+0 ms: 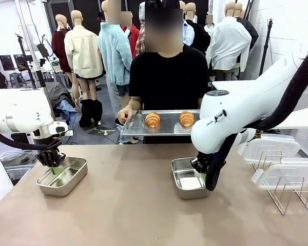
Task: Place the bread in airtight containers.
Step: Lift both Airtight Container, then once an object is inside an Airtight Container , place the container in the center of the table.
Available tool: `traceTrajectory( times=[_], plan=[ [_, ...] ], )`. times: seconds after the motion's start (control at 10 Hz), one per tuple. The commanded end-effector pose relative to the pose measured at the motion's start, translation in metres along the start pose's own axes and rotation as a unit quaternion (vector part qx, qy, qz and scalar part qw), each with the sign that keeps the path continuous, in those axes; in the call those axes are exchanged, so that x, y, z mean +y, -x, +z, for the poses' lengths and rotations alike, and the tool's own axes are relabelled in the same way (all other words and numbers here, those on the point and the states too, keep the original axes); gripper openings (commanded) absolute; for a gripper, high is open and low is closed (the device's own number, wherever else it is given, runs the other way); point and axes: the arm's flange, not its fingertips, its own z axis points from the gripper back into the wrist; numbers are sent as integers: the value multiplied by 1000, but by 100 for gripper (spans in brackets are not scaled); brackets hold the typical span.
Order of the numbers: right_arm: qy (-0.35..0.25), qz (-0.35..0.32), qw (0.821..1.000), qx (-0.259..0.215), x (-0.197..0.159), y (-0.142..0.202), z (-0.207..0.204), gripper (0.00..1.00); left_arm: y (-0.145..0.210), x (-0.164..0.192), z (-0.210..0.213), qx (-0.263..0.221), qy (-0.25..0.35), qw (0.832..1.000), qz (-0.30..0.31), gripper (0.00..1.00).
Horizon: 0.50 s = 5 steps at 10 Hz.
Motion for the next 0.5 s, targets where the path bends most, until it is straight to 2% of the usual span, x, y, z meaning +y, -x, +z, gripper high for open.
traceTrajectory(
  times=[0.0,0.1,0.2,0.4],
  plan=[
    [14,-16,1000,16,7,-8,-3,0,0,0,6,5,14,1000,8,0],
    [0,0,1000,0,0,0,0,0,1,-2,7,6,19,1000,3,0],
    [0,0,1000,0,0,0,0,0,0,-1,0,2,1,1000,0,0],
    [0,0,1000,0,0,0,0,0,0,-1,0,2,1,1000,0,0]
  ],
)
